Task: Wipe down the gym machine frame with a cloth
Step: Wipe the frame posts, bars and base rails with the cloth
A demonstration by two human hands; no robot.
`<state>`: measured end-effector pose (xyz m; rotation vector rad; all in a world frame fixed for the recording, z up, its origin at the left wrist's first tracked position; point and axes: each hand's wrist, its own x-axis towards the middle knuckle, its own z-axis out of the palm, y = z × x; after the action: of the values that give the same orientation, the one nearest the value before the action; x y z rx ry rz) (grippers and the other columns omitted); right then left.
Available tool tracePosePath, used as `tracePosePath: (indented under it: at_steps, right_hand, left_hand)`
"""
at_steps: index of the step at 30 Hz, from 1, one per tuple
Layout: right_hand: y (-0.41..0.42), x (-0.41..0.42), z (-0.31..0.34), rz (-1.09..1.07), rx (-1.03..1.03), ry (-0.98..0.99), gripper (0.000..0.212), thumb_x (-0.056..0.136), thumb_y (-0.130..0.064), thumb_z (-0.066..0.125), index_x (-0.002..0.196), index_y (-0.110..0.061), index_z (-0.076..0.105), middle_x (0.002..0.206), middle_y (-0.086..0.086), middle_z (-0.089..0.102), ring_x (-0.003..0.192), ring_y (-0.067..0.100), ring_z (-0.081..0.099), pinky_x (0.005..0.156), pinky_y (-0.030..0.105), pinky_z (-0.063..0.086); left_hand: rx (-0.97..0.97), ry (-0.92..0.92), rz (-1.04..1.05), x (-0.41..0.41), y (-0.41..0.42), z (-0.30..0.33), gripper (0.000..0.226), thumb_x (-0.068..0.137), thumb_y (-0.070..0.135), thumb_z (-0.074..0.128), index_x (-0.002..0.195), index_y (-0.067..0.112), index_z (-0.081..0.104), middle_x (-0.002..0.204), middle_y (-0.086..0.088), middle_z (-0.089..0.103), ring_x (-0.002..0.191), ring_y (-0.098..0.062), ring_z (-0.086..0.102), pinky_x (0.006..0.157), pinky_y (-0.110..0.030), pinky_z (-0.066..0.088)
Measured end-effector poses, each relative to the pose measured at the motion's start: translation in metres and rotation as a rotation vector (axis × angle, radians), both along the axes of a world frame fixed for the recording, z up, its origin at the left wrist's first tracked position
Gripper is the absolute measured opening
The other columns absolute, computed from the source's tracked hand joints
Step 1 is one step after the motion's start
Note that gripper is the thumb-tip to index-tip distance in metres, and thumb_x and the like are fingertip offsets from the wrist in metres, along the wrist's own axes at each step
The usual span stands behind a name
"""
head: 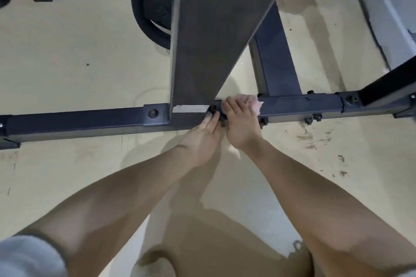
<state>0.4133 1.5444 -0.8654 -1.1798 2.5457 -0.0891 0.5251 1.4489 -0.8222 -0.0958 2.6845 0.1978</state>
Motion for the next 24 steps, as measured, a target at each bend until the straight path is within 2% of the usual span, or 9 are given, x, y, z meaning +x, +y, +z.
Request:
tracePosePath:
  at_steps: [2,5,8,11,13,16,18,21,24]
  right_hand:
    - [0.009,-0.014,0.000,0.085,0.032,0.101,0.054,0.098,-0.017,0.035,0.151,-0.015,0.022,0.159,0.002,0.019,0.146,0.023,0.013,0.119,0.039,0.002]
    - [0.025,-0.043,0.008,-0.047,0.060,0.165,0.054,0.092,-0.006,0.040,0.143,-0.022,0.032,0.152,-0.003,0.031,0.142,0.022,0.018,0.117,0.036,0.003]
    - [0.011,-0.017,0.003,-0.001,-0.029,0.076,0.056,0.084,-0.001,0.040,0.139,-0.011,0.042,0.146,0.008,0.041,0.138,0.033,0.025,0.114,0.040,0.016]
    - [0.003,0.000,0.003,0.110,-0.133,-0.007,0.056,0.085,0.002,0.039,0.140,-0.004,0.045,0.149,0.012,0.040,0.137,0.039,0.030,0.109,0.047,0.022]
    - [0.011,-0.024,0.004,0.172,-0.092,0.077,0.055,0.089,0.000,0.043,0.143,-0.011,0.041,0.151,0.006,0.039,0.138,0.034,0.029,0.109,0.044,0.021]
    - [0.020,-0.059,0.007,-0.072,0.053,0.197,0.041,0.099,-0.017,0.035,0.139,-0.026,0.040,0.142,-0.003,0.045,0.133,0.030,0.033,0.112,0.041,0.015]
    - [0.007,-0.051,0.004,-0.136,0.004,0.100,0.034,0.099,-0.015,0.033,0.129,-0.024,0.047,0.135,-0.002,0.049,0.126,0.031,0.037,0.110,0.039,0.021]
    - [-0.011,-0.021,-0.008,0.037,-0.124,-0.029,0.041,0.091,-0.005,0.041,0.129,-0.021,0.044,0.135,0.000,0.045,0.129,0.032,0.032,0.106,0.037,0.029]
    - [-0.009,-0.043,-0.003,0.067,0.015,0.080,0.051,0.094,-0.008,0.038,0.143,-0.023,0.035,0.146,0.003,0.043,0.142,0.026,0.022,0.116,0.040,0.011]
  left_hand:
    - [0.050,0.023,0.048,0.000,-0.002,-0.003,0.057,0.097,0.003,0.020,0.150,0.005,-0.001,0.158,-0.007,-0.013,0.146,-0.020,-0.007,0.113,-0.030,0.016]
    - [0.032,-0.015,0.006,-0.002,-0.008,-0.004,0.061,0.095,0.000,0.024,0.149,0.005,-0.002,0.158,-0.007,-0.014,0.146,-0.021,-0.004,0.115,-0.034,0.022]
    - [0.002,-0.023,-0.002,-0.004,-0.011,-0.004,0.062,0.093,-0.004,0.025,0.149,0.003,-0.002,0.158,-0.007,-0.013,0.146,-0.022,-0.001,0.114,-0.034,0.027]
    - [0.028,-0.028,0.019,-0.001,-0.010,-0.003,0.058,0.096,0.001,0.024,0.150,0.005,0.001,0.159,-0.005,-0.011,0.146,-0.020,-0.003,0.115,-0.033,0.023]
    - [0.039,-0.043,0.039,0.001,-0.008,-0.001,0.058,0.098,0.003,0.023,0.150,0.007,0.000,0.158,-0.002,-0.013,0.146,-0.017,-0.005,0.116,-0.029,0.018]
    - [0.049,-0.044,0.070,-0.002,-0.007,0.001,0.063,0.096,0.000,0.028,0.151,0.009,-0.003,0.158,0.000,-0.015,0.146,-0.014,-0.008,0.114,-0.021,0.005]
    - [0.072,-0.046,0.082,-0.004,-0.010,0.001,0.064,0.095,-0.003,0.024,0.151,0.011,-0.003,0.158,0.002,-0.015,0.145,-0.012,-0.008,0.110,-0.015,-0.005]
    - [0.143,-0.079,0.120,-0.005,-0.017,0.001,0.062,0.096,-0.002,0.025,0.151,0.014,0.000,0.158,0.007,-0.011,0.145,-0.010,-0.005,0.111,-0.015,-0.003]
    - [0.160,-0.080,0.128,-0.004,-0.018,0.003,0.064,0.095,-0.002,0.027,0.151,0.016,0.003,0.158,0.009,-0.010,0.145,-0.008,-0.004,0.114,-0.017,0.003]
